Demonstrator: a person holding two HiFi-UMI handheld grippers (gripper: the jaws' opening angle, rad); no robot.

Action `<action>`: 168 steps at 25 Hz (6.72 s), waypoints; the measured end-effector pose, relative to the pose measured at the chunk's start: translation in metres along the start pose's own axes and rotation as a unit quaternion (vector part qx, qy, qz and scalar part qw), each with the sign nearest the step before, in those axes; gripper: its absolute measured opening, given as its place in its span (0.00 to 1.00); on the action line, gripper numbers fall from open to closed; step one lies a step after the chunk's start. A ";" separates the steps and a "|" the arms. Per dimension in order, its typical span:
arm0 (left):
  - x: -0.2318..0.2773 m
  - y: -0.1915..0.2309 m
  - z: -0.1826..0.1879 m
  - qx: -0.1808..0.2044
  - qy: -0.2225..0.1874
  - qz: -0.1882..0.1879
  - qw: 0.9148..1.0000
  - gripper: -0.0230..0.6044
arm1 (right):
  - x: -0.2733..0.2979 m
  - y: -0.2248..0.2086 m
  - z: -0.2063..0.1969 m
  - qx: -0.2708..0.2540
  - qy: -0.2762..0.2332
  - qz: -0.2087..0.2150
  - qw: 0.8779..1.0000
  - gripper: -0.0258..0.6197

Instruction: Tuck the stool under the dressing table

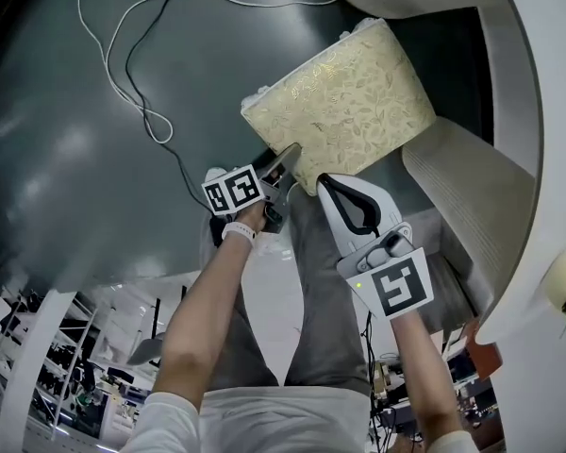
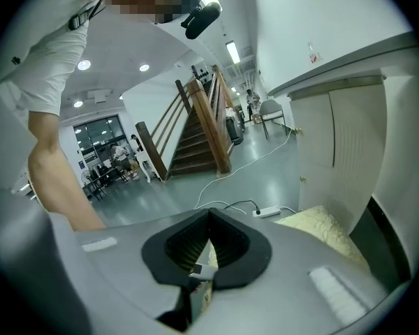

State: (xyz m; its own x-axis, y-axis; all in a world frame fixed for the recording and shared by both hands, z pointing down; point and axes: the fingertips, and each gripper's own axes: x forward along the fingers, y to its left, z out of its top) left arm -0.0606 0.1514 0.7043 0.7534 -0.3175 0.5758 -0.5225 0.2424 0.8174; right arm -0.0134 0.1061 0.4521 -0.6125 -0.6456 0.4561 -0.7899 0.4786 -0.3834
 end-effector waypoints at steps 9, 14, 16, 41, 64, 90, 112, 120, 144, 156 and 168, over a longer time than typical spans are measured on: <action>0.147 -0.110 0.053 0.022 0.006 -0.009 1.000 0.56 | -0.031 -0.145 0.065 0.008 -0.012 -0.013 1.000 0.06; 0.173 -0.124 0.065 0.037 0.031 -0.004 0.999 0.57 | -0.037 -0.165 0.071 0.011 -0.013 -0.020 1.000 0.06; 0.172 -0.124 0.064 0.038 0.040 -0.005 0.998 0.57 | -0.039 -0.169 0.071 0.011 -0.014 -0.019 1.000 0.06; 0.170 -0.125 0.071 0.087 0.046 0.027 0.995 0.57 | -0.056 -0.171 0.046 0.016 0.006 -0.028 0.999 0.07; 0.174 -0.123 0.071 0.087 0.040 0.024 0.995 0.57 | -0.045 -0.300 -0.115 0.382 0.008 -0.229 0.895 0.68; 0.173 -0.125 0.071 0.067 0.017 0.016 0.998 0.57 | 0.020 -0.327 -0.177 0.533 -0.030 -0.064 0.843 0.97; 0.160 -0.134 0.093 0.092 -0.004 0.028 0.995 0.55 | 0.022 -0.296 -0.167 0.599 -0.106 -0.132 0.783 0.89; 0.167 -0.140 0.110 0.128 0.023 0.027 0.991 0.55 | 0.033 -0.295 -0.161 0.618 -0.115 -0.135 0.766 0.89; 0.165 -0.140 0.111 0.126 0.022 0.026 0.991 0.55 | -0.093 -0.359 -0.145 0.425 -0.034 -0.261 0.866 0.89; 0.166 -0.141 0.110 0.123 0.022 0.027 0.992 0.55 | -0.102 -0.426 -0.090 0.253 0.004 -0.292 0.922 0.92; 0.166 -0.141 0.110 0.125 0.020 0.020 0.992 0.55 | -0.074 -0.446 -0.107 0.187 0.133 -0.209 0.951 0.95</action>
State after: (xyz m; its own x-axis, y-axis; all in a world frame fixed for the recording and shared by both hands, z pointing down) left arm 0.0939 -0.0365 0.6864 0.7422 -0.2749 0.6113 -0.6319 0.0169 0.7748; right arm 0.3813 0.0038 0.6753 -0.2730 -0.5362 0.7987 -0.9305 -0.0635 -0.3607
